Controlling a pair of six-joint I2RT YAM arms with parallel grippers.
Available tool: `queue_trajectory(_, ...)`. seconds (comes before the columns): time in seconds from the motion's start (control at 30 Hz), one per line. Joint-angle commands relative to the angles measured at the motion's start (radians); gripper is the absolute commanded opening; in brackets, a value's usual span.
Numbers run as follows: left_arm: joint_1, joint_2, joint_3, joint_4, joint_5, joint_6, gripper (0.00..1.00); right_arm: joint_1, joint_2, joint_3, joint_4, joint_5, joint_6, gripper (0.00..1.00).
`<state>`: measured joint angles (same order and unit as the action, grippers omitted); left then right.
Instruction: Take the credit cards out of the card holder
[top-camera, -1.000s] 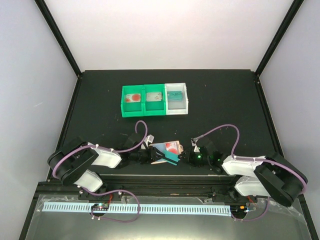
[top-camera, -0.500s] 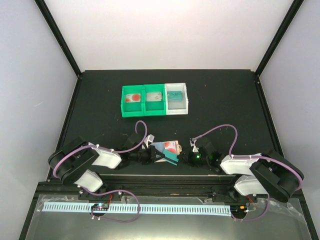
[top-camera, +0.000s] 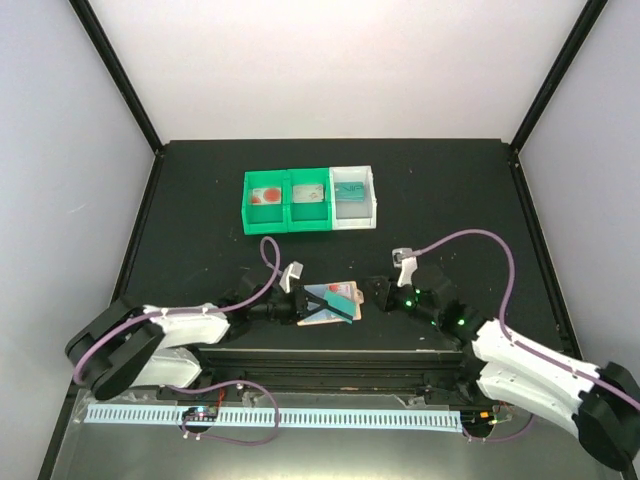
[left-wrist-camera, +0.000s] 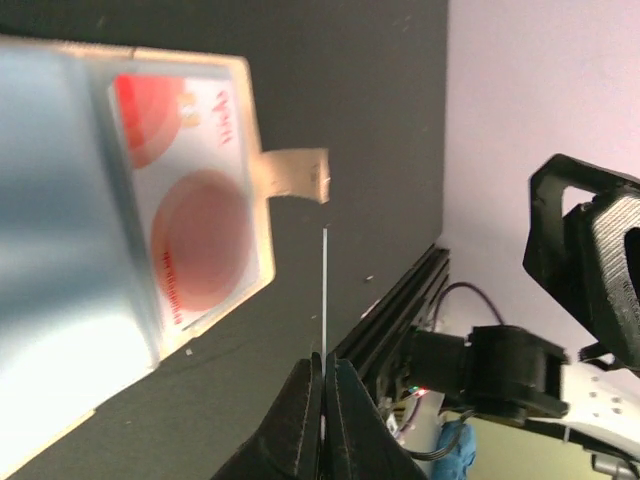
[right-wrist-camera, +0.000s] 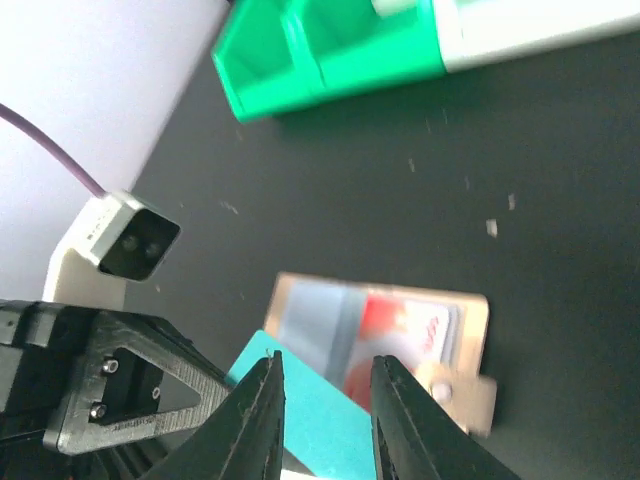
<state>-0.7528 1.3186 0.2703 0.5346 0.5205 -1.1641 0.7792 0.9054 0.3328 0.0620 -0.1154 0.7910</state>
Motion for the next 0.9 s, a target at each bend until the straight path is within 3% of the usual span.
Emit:
queue_trajectory(0.0, 0.04, -0.131, 0.007, -0.092, 0.002, -0.006, 0.01, 0.007, -0.144, -0.023, 0.103, 0.114, -0.282, 0.24)
queue_trajectory(0.17, 0.109, -0.302, 0.006, -0.19, 0.044, -0.057, 0.02, 0.017, -0.276, -0.141, 0.38, -0.022, -0.686, 0.28)
queue_trajectory(0.3, 0.163, -0.468, 0.046, -0.376, 0.055, -0.094, 0.02, 0.019, -0.306, -0.171, 0.469, -0.098, -0.948, 0.3)
queue_trajectory(0.43, 0.193, -0.608, 0.065, -0.449, 0.067, -0.184, 0.01, 0.024, -0.253, -0.196, 0.549, -0.13, -0.999, 0.34)
queue_trajectory(0.6, 0.196, -0.723, 0.082, -0.46, 0.1, -0.252, 0.01, 0.034, -0.173, -0.213, 0.644, -0.166, -1.183, 0.4)
queue_trajectory(0.87, 0.196, -0.736, 0.121, -0.475, 0.198, -0.277, 0.02, 0.061, -0.034, -0.155, 0.758, -0.165, -1.444, 0.4)
